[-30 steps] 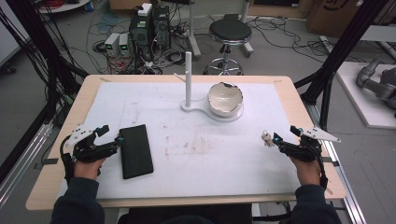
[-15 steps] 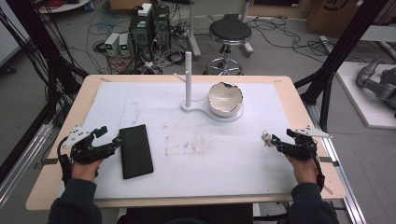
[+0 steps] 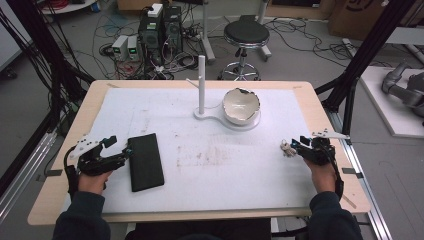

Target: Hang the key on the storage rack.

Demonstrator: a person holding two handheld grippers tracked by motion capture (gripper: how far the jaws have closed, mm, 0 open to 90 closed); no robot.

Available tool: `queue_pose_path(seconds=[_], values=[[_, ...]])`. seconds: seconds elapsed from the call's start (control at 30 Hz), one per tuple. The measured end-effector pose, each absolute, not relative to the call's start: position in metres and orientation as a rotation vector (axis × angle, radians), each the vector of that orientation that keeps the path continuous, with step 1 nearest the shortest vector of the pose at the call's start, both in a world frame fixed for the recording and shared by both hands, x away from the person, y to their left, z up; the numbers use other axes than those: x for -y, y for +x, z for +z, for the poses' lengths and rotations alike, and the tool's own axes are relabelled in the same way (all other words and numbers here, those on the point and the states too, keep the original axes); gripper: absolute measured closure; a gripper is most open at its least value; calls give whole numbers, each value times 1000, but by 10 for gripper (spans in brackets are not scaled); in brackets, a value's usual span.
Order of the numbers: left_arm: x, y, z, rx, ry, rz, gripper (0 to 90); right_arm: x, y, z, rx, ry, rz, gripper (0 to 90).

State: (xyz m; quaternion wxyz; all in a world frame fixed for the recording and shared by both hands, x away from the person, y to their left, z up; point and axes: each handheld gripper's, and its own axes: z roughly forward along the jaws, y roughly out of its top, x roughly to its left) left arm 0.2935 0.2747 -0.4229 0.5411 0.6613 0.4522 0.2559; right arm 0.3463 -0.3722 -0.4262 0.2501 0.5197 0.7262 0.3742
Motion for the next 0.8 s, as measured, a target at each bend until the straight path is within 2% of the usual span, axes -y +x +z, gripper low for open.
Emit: queue_pose_path(seconds=[0.07,0.1,0.17,0.2,0.3,0.4,0.6,0.7,0.73,0.8], values=[[-276,293,-423,-1080,1570,608,238,372,347,-426,-1973,1424,1018,549],[-277,293,-423,-1085,1572,609,239,374,350,-425,-1989,1409,1016,642],[-277,293,-423,-1088,1568,608,239,375,350,-424,-1998,1399,1010,676],[-277,294,-423,-1089,1567,608,239,375,354,-423,-2011,1385,1000,750],[-276,294,-424,-1092,1573,611,239,374,357,-423,-2036,1373,1003,767],[-276,295,-424,-1099,1577,608,241,363,367,-432,-2132,1338,983,739],[-275,297,-425,-1107,1581,610,246,361,377,-436,-2135,1372,980,738],[-275,297,-425,-1112,1586,610,247,359,380,-441,-2182,1378,964,791],[-276,297,-425,-1115,1585,612,249,359,381,-441,-2196,1379,976,882],[-276,297,-425,-1116,1587,612,249,358,380,-441,-2202,1378,986,891]])
